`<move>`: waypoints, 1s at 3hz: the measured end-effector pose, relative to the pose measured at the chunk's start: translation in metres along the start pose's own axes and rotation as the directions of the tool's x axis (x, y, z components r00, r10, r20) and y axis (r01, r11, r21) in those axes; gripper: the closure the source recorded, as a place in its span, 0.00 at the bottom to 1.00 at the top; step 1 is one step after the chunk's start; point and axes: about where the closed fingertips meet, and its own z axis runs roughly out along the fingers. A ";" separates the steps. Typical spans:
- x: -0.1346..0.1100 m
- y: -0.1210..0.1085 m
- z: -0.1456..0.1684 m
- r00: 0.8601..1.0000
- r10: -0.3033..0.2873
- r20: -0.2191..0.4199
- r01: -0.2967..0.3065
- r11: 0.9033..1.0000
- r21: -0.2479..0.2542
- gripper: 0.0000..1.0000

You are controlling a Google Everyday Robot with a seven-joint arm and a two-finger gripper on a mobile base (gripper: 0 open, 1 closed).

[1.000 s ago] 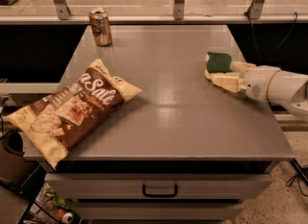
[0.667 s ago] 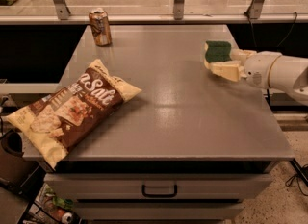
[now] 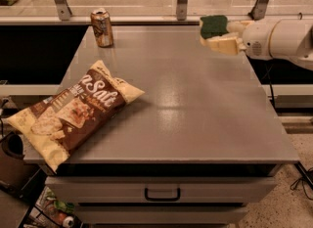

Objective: Move sponge near orange can

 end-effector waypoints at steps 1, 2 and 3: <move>-0.033 -0.001 0.024 0.999 -0.029 -0.015 0.028 0.999 -0.032 1.00; -0.054 0.006 0.057 0.998 -0.045 -0.032 0.042 0.996 -0.076 1.00; -0.055 0.018 0.095 0.999 0.000 -0.040 -0.004 0.993 -0.122 1.00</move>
Offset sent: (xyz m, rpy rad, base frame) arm 0.0674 0.0914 0.0400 -0.0690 0.0469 0.1169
